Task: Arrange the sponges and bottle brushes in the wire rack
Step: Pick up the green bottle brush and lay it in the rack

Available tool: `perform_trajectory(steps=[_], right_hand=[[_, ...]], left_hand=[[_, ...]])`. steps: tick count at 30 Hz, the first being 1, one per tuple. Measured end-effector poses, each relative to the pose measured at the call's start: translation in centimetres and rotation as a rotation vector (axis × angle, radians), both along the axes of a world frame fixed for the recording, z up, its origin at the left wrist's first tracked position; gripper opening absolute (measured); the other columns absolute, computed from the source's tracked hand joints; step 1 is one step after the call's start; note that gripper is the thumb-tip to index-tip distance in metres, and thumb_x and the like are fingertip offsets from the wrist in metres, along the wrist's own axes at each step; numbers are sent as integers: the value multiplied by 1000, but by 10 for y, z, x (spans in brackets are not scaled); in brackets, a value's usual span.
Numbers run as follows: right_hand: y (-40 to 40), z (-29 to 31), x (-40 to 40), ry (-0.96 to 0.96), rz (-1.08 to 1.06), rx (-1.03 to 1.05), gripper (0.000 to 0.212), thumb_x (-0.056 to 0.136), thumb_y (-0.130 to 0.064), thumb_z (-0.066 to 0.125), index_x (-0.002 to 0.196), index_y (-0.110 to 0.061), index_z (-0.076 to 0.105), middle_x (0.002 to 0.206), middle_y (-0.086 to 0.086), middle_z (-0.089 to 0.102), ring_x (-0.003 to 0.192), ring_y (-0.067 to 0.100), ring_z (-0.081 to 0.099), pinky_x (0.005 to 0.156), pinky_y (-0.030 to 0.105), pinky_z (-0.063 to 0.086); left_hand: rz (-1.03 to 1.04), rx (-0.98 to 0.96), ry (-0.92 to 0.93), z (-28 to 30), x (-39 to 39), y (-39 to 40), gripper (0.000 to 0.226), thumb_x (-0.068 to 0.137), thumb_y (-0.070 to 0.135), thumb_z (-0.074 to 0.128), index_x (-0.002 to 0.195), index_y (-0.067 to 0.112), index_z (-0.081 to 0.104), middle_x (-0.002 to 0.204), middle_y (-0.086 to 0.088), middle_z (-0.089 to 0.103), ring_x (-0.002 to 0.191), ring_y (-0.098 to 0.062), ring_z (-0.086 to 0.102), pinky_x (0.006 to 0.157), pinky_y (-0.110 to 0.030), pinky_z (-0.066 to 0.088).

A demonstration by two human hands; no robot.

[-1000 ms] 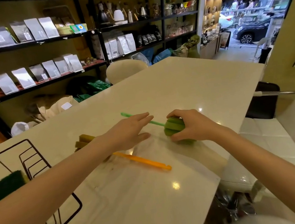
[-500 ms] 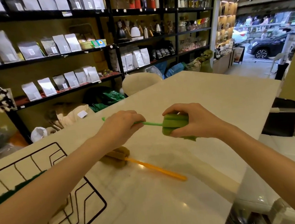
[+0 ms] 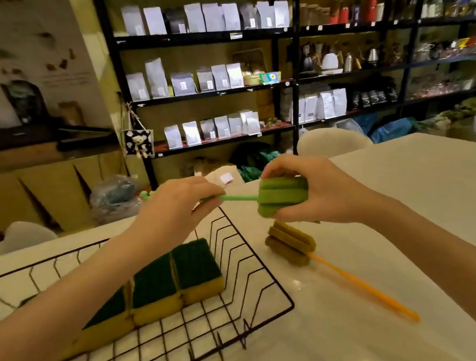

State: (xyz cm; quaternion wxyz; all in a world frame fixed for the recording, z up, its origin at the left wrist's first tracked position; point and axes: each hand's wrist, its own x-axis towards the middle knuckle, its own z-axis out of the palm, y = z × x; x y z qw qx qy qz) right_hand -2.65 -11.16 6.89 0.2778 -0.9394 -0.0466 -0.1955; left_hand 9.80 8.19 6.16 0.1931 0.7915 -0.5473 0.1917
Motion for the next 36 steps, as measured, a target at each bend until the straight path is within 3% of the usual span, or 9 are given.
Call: perform_trajectory(steps=[6,12,17,27,31,36], right_hand=[[52,-9,42,44,190,-53,49,70,-29,76,111,-32,50,106,-10,57,95,9,55,75,18,50],[99,-26,69,125,355,-126,45,70,-32,74,109,-33,51,107,-8,57,95,11,54,78,27,54],[128,-43,82,215,439,-236,42,72,-36,72,109,-27,53,106,-5,60,92,12,55,79,32,53],[149,-66,90,428,472,-476,49,71,-50,68,110,-25,51,105,-4,51,93,13,49,76,26,47],[147,-67,92,458,446,-518,51,70,-50,69,111,-26,51,103,-6,52,91,11,47,71,21,43],[143,-65,92,469,403,-559,55,68,-48,72,113,-30,45,95,-11,47,85,10,45,61,17,35]], left_hand=[[173,46,65,-4,-1,76,24,84,19,58,106,16,67,95,-4,72,80,-15,64,74,-32,55],[353,163,156,-24,-3,131,28,84,28,58,111,24,64,105,5,71,85,-1,56,79,-17,45],[439,290,278,-41,-6,161,27,85,31,57,112,27,64,102,7,71,82,-4,60,79,-21,50],[373,599,316,-70,-3,171,28,90,27,50,115,22,60,107,2,65,93,-11,59,89,-28,51],[338,645,328,-73,3,167,28,91,22,49,117,21,59,107,-1,67,95,-15,61,90,-34,51],[269,664,361,-79,7,159,31,91,15,50,121,19,57,111,-3,66,98,-15,61,92,-30,51]])
